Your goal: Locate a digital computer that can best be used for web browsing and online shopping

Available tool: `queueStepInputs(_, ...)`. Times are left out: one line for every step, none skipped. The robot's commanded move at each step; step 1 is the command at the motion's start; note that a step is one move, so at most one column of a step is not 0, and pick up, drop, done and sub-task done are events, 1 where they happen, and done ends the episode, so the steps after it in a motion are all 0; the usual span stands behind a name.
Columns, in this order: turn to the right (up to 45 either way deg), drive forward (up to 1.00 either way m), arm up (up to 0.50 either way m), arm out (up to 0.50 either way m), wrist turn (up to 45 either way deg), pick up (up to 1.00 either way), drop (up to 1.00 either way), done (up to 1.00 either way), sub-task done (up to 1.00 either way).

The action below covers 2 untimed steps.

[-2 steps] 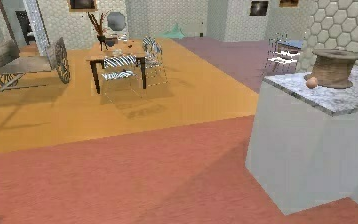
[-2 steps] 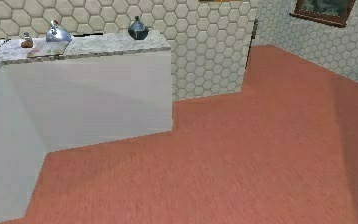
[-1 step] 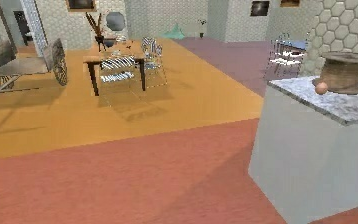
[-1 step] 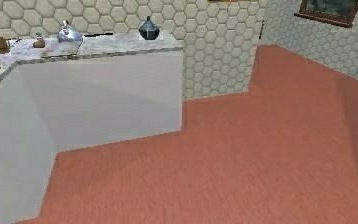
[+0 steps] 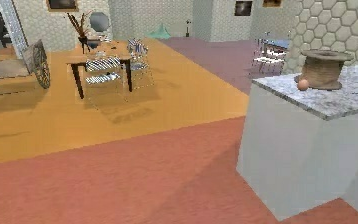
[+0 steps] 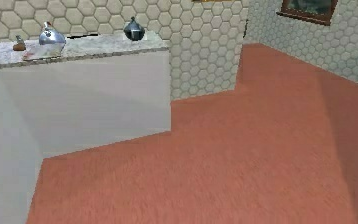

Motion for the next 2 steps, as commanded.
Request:
queueStepInputs(0.0,1.00,0.00,0.00,0.0,0.00,0.00,0.00,0.00)
queueStepInputs(0.0,0.45,0.00,0.00,0.0,0.00,0.00,0.00,0.00)
